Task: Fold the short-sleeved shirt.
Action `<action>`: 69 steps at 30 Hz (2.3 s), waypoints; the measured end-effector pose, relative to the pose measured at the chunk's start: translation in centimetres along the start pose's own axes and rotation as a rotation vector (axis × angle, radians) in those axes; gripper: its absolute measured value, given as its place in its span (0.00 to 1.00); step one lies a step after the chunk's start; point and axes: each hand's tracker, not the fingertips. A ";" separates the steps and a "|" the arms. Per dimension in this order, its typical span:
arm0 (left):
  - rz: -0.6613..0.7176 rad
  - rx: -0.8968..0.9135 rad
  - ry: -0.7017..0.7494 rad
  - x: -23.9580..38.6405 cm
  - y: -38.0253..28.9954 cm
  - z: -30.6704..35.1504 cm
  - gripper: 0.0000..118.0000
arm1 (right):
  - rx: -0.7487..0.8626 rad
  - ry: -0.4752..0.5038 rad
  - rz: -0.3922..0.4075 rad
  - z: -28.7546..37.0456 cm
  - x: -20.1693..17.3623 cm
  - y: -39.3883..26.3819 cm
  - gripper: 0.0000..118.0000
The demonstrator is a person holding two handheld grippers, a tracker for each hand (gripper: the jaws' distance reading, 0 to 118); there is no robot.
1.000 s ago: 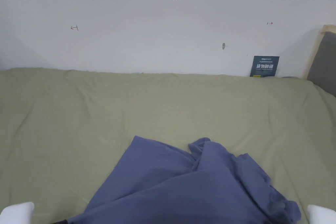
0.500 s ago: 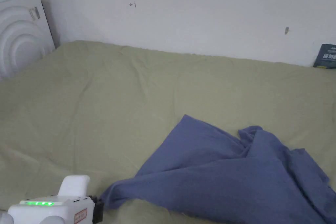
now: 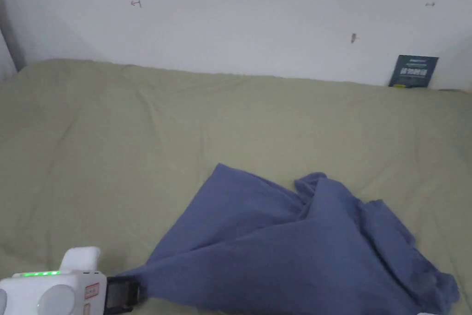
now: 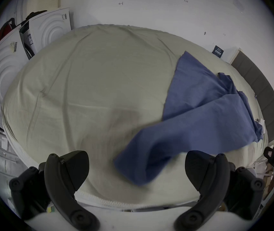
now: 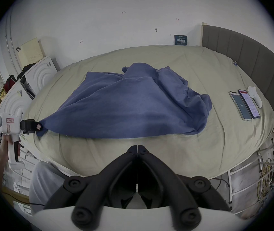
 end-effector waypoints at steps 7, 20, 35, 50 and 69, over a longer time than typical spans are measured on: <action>0.003 0.036 -0.049 0.1 -0.5 1.2 0.00 | -0.004 -0.020 -0.004 0.0 1.3 0.3 0.00; -0.006 0.018 -0.049 1.1 -0.4 1.0 0.00 | 0.012 -0.144 0.177 -3.6 5.7 9.6 0.01; -0.002 -0.014 -0.051 1.2 0.3 0.5 0.01 | -0.131 -0.167 0.382 -23.3 5.2 24.1 1.00; -0.025 -0.028 -0.046 1.5 0.6 0.0 0.01 | -0.227 -0.124 0.414 -28.6 4.6 24.7 0.04; 0.043 0.243 -0.102 3.8 5.0 9.3 0.01 | 0.210 -0.036 0.245 5.6 9.5 22.4 0.04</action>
